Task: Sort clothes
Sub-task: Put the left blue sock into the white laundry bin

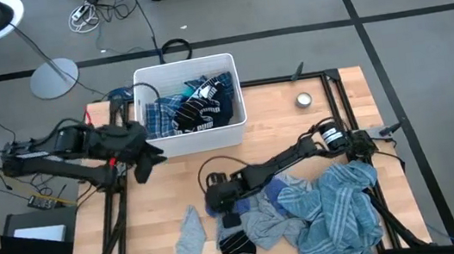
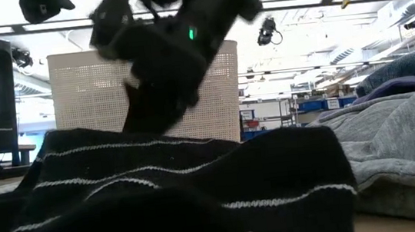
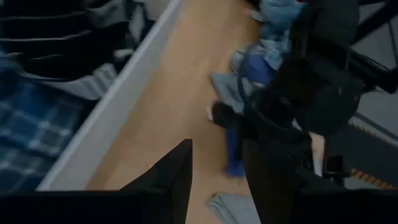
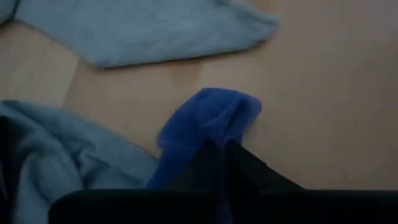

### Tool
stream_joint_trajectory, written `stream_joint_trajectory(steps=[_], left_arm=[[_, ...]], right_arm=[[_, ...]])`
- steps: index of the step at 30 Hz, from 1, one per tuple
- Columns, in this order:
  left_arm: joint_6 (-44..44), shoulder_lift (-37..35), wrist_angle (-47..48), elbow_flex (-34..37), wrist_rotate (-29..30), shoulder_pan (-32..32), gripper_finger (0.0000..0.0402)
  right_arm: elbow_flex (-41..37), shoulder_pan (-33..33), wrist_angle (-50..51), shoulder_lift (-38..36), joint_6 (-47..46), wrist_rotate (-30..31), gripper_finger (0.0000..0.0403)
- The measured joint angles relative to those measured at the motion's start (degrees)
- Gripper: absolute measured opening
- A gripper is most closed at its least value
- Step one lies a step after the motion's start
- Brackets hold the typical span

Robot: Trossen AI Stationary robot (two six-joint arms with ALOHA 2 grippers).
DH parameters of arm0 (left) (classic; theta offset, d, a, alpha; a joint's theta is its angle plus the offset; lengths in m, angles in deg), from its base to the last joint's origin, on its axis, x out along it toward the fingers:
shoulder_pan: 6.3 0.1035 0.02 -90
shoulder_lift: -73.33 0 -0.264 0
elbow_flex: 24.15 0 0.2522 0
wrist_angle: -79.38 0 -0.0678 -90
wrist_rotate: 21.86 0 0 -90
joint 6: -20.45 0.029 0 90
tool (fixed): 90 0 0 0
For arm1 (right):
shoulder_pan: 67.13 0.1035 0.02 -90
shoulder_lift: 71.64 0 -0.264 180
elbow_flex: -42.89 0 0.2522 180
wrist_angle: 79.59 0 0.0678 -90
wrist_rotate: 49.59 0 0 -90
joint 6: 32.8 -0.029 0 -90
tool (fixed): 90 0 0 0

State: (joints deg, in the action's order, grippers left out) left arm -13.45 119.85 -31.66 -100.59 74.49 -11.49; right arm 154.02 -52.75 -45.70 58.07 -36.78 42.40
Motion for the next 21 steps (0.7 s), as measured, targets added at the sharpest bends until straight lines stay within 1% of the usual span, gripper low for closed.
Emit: stream_joint_trajectory(steps=[3, 6, 9, 11, 15, 19, 21], left_arm=[[-1.70, 1.07, -1.96, 1.55, 1.10, -3.90, 0.0146], [-3.95, 2.37, -1.70, 3.34, 2.89, -7.27, 0.0146], [-5.81, 3.49, -2.15, 5.16, 3.84, -9.97, 0.0146], [-6.89, 4.12, -4.00, 6.59, 4.26, -11.71, 0.0146], [-8.22, 5.93, -9.31, 9.26, 4.52, -14.79, 0.0146], [-8.91, 9.30, -12.88, 11.24, 4.63, -18.38, 0.0146], [-9.71, 11.35, -14.22, 11.92, 4.61, -20.35, 0.0146]], right_arm=[[2.75, -0.68, 7.71, -3.95, 1.20, 2.76, 0.0009], [4.86, -0.95, 16.00, -8.67, 2.68, 5.02, 0.0008], [6.77, -0.91, 24.10, -14.04, 3.90, 9.34, 0.0007], [7.78, -0.88, 27.76, -18.12, 4.15, 11.81, 0.0005], [8.40, -0.97, 30.38, -25.02, 4.23, 15.90, 0.0005], [9.39, -1.15, 28.74, -30.80, 4.23, 20.01, 0.0005], [10.86, -1.65, 28.25, -32.54, 4.23, 21.37, 0.0005]])
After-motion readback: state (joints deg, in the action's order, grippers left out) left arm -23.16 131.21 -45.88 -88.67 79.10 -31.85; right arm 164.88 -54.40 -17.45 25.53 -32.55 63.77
